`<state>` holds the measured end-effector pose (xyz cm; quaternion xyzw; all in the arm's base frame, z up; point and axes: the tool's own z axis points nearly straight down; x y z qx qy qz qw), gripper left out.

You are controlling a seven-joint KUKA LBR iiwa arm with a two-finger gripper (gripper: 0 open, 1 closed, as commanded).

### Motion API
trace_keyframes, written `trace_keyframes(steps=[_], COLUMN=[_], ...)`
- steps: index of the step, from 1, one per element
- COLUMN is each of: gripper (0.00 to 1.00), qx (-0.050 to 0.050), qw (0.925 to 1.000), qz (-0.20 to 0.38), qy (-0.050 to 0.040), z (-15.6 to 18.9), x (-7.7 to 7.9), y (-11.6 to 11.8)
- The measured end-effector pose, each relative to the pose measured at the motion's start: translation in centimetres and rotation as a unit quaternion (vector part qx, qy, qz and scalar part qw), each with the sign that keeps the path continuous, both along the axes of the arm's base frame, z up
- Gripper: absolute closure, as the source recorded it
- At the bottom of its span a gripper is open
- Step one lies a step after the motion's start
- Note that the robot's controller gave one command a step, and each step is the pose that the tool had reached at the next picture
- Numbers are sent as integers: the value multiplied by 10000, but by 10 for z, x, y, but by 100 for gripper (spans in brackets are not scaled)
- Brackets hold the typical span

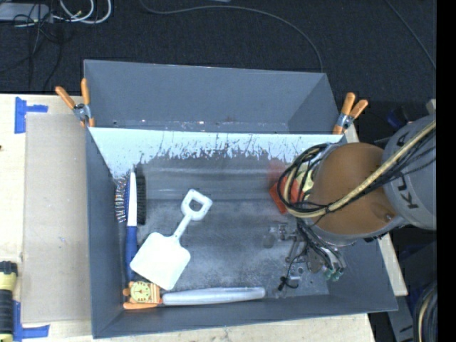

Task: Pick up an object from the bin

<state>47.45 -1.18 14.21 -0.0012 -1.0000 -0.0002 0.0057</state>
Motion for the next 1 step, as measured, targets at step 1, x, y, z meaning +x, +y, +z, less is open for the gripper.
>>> trace_keyframes(steps=[1], gripper=[0], qx=[-1], qw=[10000], qz=[3], qy=[-42], z=[4], x=[2], y=[0])
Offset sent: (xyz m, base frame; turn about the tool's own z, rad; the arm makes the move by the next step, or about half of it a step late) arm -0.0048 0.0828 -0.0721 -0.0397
